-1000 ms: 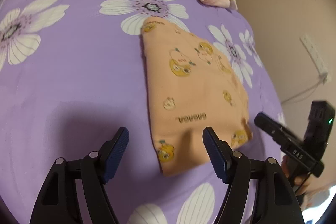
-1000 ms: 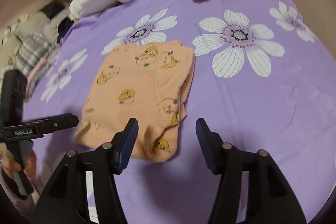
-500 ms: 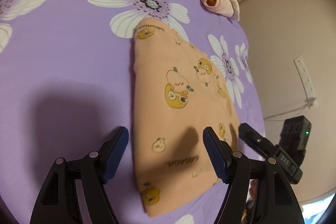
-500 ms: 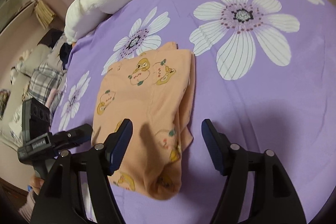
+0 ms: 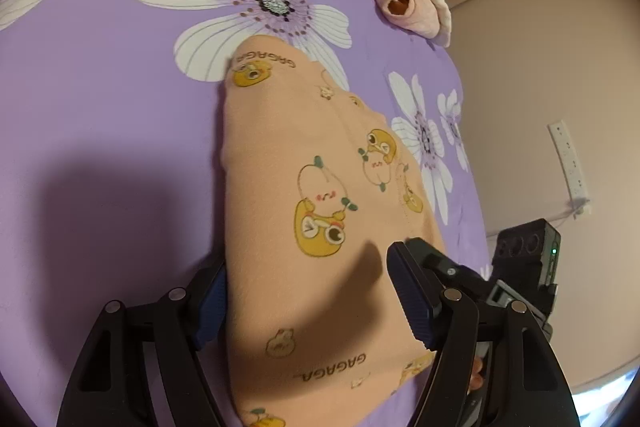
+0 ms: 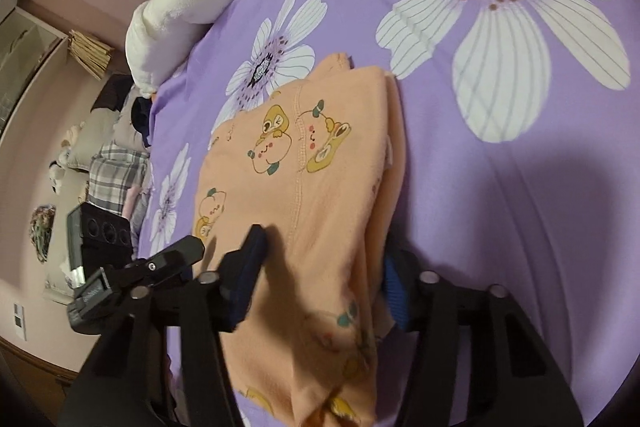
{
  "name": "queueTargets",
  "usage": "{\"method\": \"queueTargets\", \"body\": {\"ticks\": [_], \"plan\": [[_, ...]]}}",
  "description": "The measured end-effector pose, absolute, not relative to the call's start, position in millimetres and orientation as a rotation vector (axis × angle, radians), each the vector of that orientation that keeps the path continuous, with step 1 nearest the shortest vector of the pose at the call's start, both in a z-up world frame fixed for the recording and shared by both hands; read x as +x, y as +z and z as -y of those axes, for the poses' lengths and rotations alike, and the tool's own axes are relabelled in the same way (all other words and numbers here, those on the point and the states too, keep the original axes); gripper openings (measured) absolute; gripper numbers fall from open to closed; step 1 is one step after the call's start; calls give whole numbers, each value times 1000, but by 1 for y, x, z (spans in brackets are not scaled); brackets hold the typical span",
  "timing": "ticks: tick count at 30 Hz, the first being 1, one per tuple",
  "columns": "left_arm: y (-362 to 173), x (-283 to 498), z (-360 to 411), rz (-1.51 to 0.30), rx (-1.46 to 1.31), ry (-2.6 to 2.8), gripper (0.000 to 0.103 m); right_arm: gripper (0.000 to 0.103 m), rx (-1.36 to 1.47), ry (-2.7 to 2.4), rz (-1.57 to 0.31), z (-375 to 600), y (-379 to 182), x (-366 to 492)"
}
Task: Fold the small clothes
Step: 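Grasp the strip end with both grippers and lift it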
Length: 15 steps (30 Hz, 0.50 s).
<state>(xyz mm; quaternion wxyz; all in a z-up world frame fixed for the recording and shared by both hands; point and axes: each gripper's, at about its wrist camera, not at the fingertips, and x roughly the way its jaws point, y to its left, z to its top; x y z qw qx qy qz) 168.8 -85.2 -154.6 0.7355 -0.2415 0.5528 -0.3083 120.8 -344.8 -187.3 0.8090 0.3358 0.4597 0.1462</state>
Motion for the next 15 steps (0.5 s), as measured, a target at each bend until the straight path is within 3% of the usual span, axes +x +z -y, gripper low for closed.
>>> {"method": "queueTargets", "body": {"ticks": [2,7,12,15], "plan": [[-155,170,88,-1214,-532,-687,72,40,721,315,-983,344,-189,124],[-152,168,95,-1206,-494,-697,72,30,678,308,-977,339,-186,126],[-151,167,91,-1207,-477,-671,45,25,602,284,-959,331,-177,126],[-148,166,90,-1200,-459,-663,35,23,562,272,-943,327,-171,126]]}}
